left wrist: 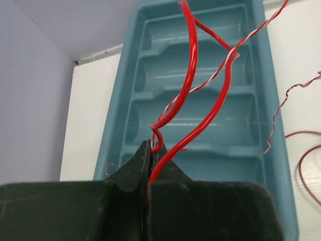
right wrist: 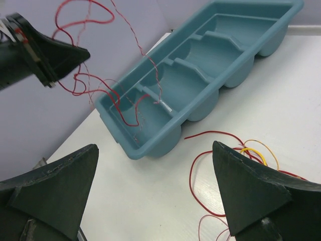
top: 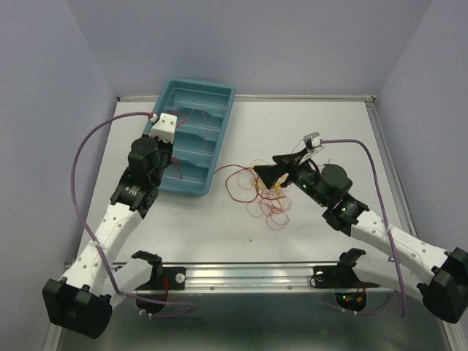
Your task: Untangle the cables
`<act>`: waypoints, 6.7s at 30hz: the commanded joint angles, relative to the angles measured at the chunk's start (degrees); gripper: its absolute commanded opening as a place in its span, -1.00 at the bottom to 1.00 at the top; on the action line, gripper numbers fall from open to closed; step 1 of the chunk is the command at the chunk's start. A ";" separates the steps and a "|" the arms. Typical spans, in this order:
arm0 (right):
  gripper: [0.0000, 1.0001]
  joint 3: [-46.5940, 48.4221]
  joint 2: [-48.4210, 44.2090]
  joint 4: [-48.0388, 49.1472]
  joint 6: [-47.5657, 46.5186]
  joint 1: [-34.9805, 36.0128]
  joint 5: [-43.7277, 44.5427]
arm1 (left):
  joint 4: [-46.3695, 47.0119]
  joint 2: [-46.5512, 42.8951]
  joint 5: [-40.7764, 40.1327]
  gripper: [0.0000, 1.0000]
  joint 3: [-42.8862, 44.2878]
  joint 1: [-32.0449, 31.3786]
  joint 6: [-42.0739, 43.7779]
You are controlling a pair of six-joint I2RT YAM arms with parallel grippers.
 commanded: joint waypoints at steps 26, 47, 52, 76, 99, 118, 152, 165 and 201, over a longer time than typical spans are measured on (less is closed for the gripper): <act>0.99 -0.44 1.29 1.61 0.60 0.43 -1.14 | -30.23 14.83 31.92 -1.00 2.33 14.31 53.93; 0.99 0.00 2.70 1.60 0.43 0.43 -2.02 | -41.77 44.28 16.18 -0.88 18.43 7.89 58.69; 0.99 0.00 2.52 1.61 0.43 0.43 -2.11 | -40.97 40.87 18.46 -0.25 18.87 7.98 60.00; 0.99 -0.17 1.64 1.34 0.51 0.43 -1.67 | -49.76 32.15 17.76 0.00 24.76 8.06 60.45; 1.00 0.00 1.99 1.17 0.52 0.43 -1.84 | -33.08 42.96 19.26 -1.00 10.18 10.35 60.80; 1.00 -0.09 2.17 1.17 0.51 0.43 -1.49 | -32.53 36.73 24.79 -0.80 13.50 12.20 59.13; 0.21 16.26 21.85 -25.55 -3.35 -0.36 23.03 | -5.74 16.68 30.86 0.34 20.27 -14.52 15.64; 0.07 21.45 33.90 -23.62 -4.32 -2.04 24.08 | 26.61 14.67 17.68 0.32 3.76 -14.79 -2.22; -0.99 4.40 5.68 -2.53 -8.10 -1.95 -10.19 | 27.15 14.75 54.32 0.42 -4.95 -15.40 3.84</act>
